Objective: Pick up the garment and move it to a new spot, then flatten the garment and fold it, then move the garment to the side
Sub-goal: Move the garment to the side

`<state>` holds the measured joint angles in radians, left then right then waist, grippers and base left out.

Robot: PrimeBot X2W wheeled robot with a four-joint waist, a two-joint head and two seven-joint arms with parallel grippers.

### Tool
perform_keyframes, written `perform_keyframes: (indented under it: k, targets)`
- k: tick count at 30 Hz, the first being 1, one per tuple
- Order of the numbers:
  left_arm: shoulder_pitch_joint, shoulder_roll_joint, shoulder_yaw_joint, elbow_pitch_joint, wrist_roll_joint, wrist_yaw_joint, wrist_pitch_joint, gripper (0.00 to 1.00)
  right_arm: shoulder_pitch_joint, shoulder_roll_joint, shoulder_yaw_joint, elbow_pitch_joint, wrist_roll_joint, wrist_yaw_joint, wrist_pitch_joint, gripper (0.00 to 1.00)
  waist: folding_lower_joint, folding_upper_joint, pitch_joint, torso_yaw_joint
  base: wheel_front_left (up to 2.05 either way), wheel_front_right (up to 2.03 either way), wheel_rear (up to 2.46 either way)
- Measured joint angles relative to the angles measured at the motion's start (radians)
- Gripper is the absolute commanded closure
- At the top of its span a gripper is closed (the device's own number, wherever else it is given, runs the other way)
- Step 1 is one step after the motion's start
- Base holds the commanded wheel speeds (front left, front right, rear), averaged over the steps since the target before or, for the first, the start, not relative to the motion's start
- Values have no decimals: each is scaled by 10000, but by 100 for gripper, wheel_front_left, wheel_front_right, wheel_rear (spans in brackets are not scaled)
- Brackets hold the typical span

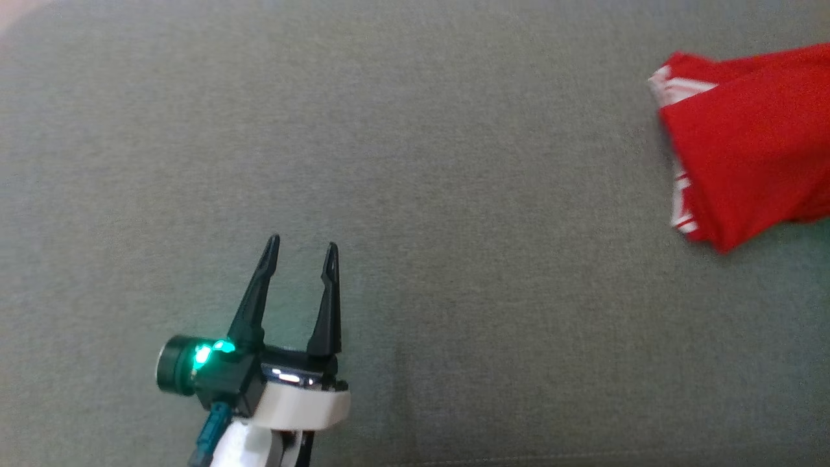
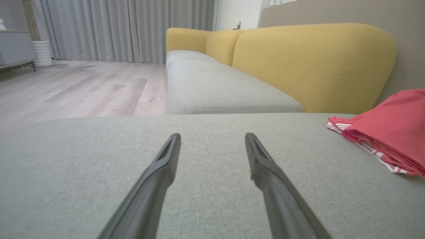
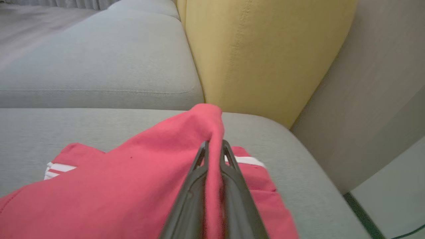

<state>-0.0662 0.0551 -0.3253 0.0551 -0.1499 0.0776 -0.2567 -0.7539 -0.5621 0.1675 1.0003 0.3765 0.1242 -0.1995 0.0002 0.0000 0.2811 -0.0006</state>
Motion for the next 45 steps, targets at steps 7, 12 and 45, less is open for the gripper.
perform_keyframes:
  k: [7, 12, 45]
  targets:
    - [-320, -19, 171, 8, 205, -58, 0, 0, -382, -594, -523, 658, -729, 0, 19, 0, -1, 0, 95, -430, 0, 0, 0]
    - [-35, -27, 550, 150, -100, 119, 0, 0, -261, -109, -817, 303, -1785, 0, -485, 0, -3, 0, -682, -497, 0, 0, 0]
    - [3180, 6, 1348, 1586, 102, 280, 2, 0, 9784, 4928, -571, -7536, -2449, -2, -500, 0, -3, 1, -5006, 232, 0, 0, 0]
